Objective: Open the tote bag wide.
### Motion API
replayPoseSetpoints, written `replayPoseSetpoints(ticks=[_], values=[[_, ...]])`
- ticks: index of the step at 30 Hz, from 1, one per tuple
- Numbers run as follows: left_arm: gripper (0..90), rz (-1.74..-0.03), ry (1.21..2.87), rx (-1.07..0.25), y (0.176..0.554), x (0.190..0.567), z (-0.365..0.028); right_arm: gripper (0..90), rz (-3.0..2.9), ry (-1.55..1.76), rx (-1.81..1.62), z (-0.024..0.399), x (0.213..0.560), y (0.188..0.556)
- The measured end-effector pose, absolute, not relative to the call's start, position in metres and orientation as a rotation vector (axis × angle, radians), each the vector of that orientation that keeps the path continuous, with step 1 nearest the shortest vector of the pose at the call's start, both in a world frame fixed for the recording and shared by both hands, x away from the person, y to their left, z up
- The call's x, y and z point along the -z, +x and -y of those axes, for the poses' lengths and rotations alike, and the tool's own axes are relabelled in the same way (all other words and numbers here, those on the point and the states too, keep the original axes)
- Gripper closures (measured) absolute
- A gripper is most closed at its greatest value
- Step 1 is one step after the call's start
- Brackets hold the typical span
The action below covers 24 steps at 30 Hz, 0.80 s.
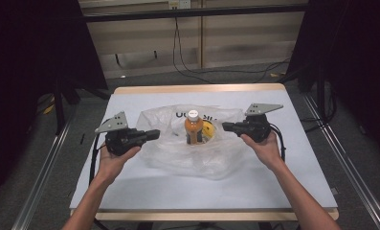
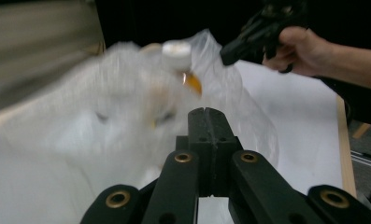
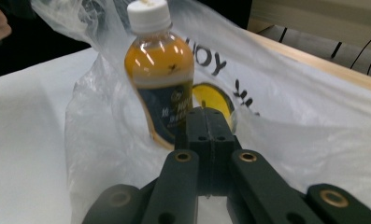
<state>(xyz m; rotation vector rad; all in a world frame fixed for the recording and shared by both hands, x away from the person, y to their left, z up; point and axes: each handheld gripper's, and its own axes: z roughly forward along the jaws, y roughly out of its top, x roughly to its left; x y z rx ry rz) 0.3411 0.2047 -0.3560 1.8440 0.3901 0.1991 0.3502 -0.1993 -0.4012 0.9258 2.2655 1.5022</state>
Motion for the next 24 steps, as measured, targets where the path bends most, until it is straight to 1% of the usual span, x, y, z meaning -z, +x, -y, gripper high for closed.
replayPoseSetpoints(ticks=[4,6,7,9,11,15,16,19,21,23,24], values=[[90.0,-0.35,1.897,-0.217,0.356,0.34,-0.18,90.0,-2.279,0.914,-1.506,0.188,0.399,0.362],[90.0,-0.36,1.99,-0.219,0.369,0.338,-0.163,90.0,-2.29,0.919,-1.489,0.183,0.4,0.368],[90.0,-0.366,2.056,-0.258,0.375,0.342,-0.155,90.0,-2.308,0.928,-1.473,0.178,0.403,0.375],[90.0,-0.411,2.156,-0.26,0.39,0.36,-0.141,90.0,-2.318,0.929,-1.459,0.175,0.405,0.377],[90.0,-0.439,2.272,-0.301,0.401,0.382,-0.132,90.0,-2.345,0.936,-1.418,0.171,0.412,0.381],[90.0,-0.465,2.356,-0.241,0.415,0.417,-0.123,90.0,-2.406,0.935,-1.35,0.162,0.43,0.383],[90.0,-0.448,2.395,-0.254,0.418,0.423,-0.122,90.0,-2.422,0.933,-1.334,0.159,0.433,0.385],[90.0,-0.483,2.411,-0.233,0.425,0.434,-0.117,90.0,-2.465,0.946,-1.304,0.151,0.44,0.391],[90.0,-0.477,2.45,-0.23,0.426,0.44,-0.113,90.0,-2.494,0.952,-1.274,0.146,0.444,0.396],[90.0,-0.491,2.465,-0.253,0.425,0.446,-0.11,90.0,-2.532,0.961,-1.222,0.142,0.45,0.401],[90.0,-0.486,2.484,-0.233,0.425,0.447,-0.11,90.0,-2.575,0.969,-1.172,0.139,0.455,0.403]])
